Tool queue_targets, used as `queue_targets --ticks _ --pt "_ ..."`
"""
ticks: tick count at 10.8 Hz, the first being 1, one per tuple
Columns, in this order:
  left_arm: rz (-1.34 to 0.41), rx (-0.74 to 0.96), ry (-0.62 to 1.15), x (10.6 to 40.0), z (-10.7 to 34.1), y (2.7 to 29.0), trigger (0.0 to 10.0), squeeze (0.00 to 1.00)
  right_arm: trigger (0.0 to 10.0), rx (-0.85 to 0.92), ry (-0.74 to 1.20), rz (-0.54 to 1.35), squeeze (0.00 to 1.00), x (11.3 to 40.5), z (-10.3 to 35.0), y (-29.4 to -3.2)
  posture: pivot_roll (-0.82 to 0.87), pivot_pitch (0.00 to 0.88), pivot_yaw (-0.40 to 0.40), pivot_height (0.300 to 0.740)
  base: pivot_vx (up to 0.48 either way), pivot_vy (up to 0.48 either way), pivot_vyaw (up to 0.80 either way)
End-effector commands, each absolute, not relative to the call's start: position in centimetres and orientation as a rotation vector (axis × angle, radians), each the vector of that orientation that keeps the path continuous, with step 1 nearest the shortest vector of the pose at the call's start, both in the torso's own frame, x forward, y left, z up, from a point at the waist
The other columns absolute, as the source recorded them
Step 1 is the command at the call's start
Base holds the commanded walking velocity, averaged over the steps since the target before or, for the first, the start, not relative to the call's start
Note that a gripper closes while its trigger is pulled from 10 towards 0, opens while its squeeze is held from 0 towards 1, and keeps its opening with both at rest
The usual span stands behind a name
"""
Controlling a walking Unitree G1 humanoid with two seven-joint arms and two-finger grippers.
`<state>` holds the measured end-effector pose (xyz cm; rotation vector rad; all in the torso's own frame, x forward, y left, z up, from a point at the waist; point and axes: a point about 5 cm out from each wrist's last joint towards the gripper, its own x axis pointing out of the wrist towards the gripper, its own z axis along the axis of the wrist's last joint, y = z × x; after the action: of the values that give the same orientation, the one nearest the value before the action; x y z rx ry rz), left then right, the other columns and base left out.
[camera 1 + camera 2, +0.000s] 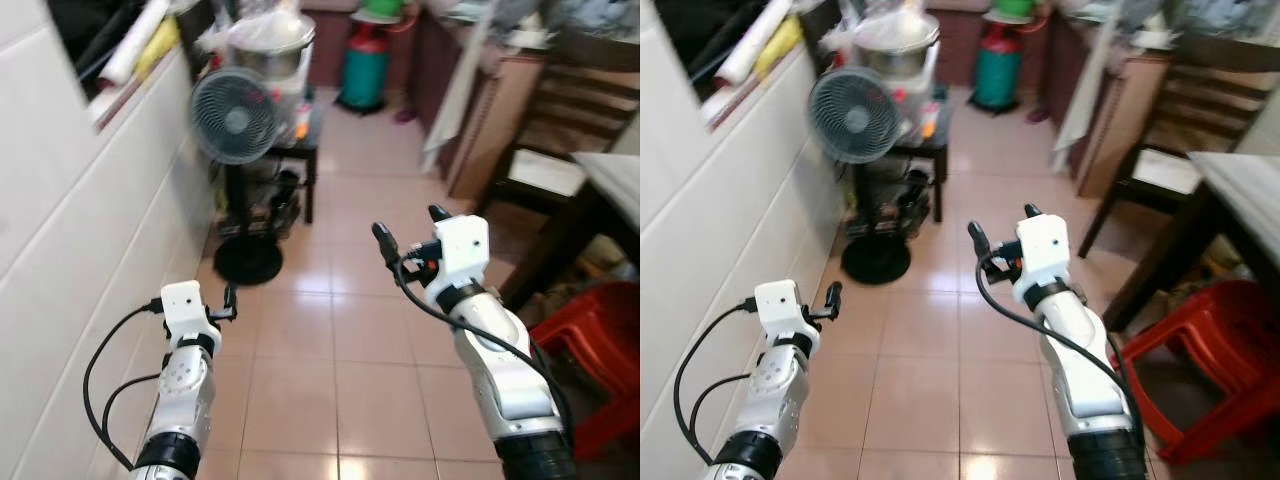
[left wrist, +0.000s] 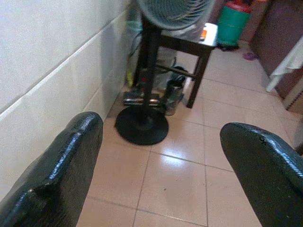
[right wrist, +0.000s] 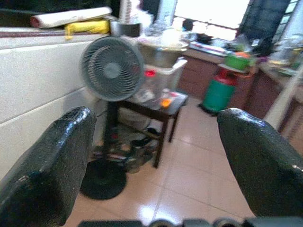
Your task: Setting the table
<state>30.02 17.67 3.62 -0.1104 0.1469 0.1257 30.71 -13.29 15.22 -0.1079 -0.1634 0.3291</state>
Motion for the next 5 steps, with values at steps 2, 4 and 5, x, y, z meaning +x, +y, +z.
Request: queue_targets --ticks 2,4,5 --pt "0.089 -0.106 0.144 29.8 3.42 17.57 10.0 0.0 10.0 -0.099 -0.179 0.32 0.0 30.84 15.3 -13.13 -0.06 0.018 -0.045 0.74 0.0 0.0 0.76" --pt "0.071 -0.098 0.149 30.28 3.61 17.83 10.0 0.0 10.0 -0.091 -0.174 0.286 0.0 30.7 14.68 -13.51 -0.07 0.015 -0.024 0.74 0.0 0.0 0.69" --pt "0.064 -0.095 0.145 30.54 3.83 17.91 10.0 0.0 10.0 -0.092 -0.174 0.277 0.0 30.67 14.56 -13.63 -0.07 0.016 -0.005 0.74 0.0 0.0 0.65"
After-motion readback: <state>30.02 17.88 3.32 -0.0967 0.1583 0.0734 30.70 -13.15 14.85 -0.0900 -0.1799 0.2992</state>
